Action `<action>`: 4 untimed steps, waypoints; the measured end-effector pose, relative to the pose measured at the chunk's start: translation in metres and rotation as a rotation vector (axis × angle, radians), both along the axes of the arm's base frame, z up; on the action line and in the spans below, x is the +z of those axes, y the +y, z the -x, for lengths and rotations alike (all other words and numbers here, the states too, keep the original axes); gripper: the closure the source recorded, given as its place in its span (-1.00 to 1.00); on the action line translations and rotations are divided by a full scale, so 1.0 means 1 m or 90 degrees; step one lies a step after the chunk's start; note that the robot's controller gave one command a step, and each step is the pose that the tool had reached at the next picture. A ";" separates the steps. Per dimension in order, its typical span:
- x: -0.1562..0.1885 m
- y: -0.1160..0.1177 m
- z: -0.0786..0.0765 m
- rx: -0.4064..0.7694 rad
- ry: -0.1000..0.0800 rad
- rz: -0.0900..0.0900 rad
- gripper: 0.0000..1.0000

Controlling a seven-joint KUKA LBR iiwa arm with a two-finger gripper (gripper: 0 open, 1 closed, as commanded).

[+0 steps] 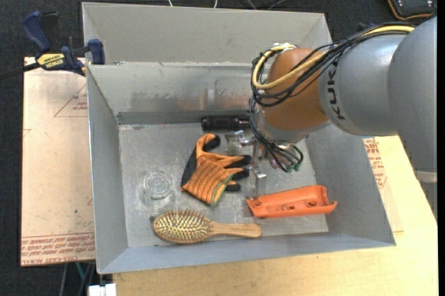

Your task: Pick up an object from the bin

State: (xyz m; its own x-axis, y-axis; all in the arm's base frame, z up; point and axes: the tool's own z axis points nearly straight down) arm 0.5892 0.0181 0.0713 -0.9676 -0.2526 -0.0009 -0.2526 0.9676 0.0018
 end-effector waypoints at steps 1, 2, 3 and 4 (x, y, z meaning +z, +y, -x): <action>0.071 0.011 -0.007 0.110 -0.009 0.002 -1.00; 0.027 0.055 -0.002 0.219 0.006 -0.002 -1.00; -0.001 0.060 -0.012 0.292 -0.010 0.003 -1.00; 0.001 0.080 -0.016 0.422 -0.001 -0.002 1.00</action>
Offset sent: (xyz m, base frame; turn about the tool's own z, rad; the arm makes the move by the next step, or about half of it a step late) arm 0.0028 0.0528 0.0287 -0.3451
